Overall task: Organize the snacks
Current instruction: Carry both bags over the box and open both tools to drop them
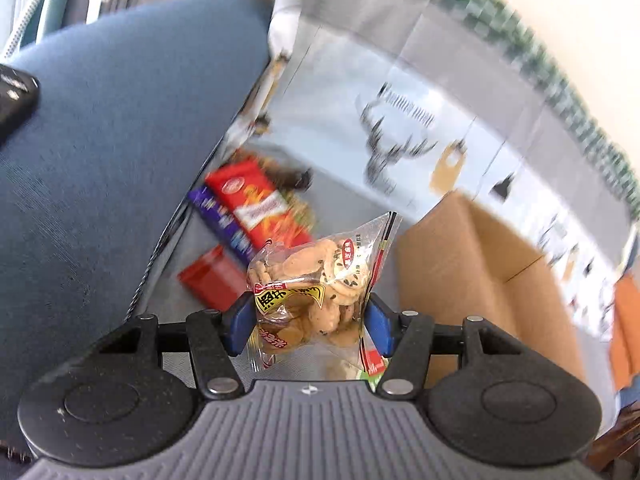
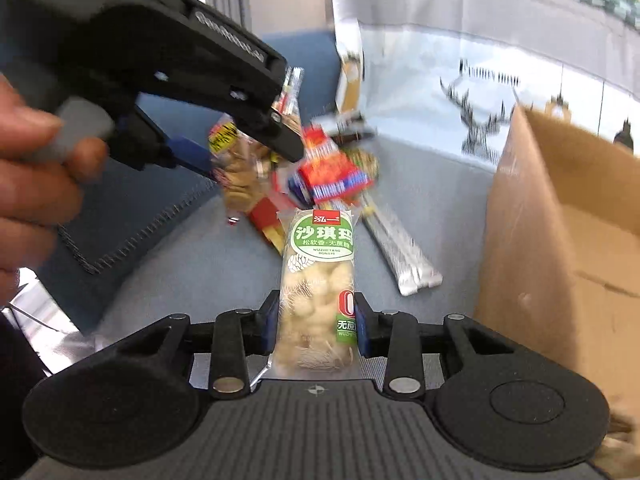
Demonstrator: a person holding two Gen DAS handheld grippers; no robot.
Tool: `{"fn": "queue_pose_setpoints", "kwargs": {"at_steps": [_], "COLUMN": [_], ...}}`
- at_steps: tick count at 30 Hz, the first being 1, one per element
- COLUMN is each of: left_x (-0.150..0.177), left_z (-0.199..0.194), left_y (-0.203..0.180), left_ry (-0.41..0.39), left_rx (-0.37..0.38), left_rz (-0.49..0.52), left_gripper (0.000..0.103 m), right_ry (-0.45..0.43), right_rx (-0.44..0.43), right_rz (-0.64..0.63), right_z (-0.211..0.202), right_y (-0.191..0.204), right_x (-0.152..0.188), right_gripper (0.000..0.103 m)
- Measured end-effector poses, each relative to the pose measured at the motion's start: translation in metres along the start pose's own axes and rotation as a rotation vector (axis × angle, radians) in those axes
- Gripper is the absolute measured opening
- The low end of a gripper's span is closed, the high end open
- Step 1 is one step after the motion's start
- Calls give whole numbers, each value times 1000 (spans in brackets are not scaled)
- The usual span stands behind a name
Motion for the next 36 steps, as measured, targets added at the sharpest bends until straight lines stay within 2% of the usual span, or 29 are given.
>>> {"fn": "queue_pose_setpoints", "kwargs": {"at_steps": [5, 9, 14, 18, 22, 25, 27, 32, 36], "left_x": [-4, -9, -14, -14, -11, -8, -5, 1, 10], "left_z": [-25, -33, -30, -25, -18, -14, -11, -2, 6], "left_y": [-9, -20, -41, -64, -83, -101, -114, -146, -170], "left_ry": [-74, -127, -166, -198, -219, -239, -248, -249, -240], "left_rx": [75, 80, 76, 74, 47, 47, 57, 111, 135], "left_rz": [-33, -47, -31, 26, 44, 65, 89, 101, 117], "left_gripper": [63, 63, 63, 63, 63, 63, 63, 63, 63], "right_ry": [-99, -177, -310, -375, -384, -356, -399, -327, -308], "right_rx": [7, 37, 82, 150, 220, 218, 212, 225, 241], "right_rz": [-14, -20, -24, -40, 73, 188, 179, 157, 119], "right_z": [-46, -87, -134, -151, -148, -144, -149, -140, -137], "right_y": [4, -9, -45, -90, -144, -168, -169, -179, -183], "right_x": [-18, -43, -83, -86, -56, -38, -40, -28, -24], "right_gripper": [38, 38, 38, 38, 38, 38, 38, 38, 38]}}
Point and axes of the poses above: each gripper's, at about its wrist camera, not at the fingertips, and z roughly the way its jaws point, y to its left, x to its underside, the point moved 7 cm from there along z, roughly the way its jaws point, and after that the axes turned 10 degrees about -x, right-handed, at the moved point
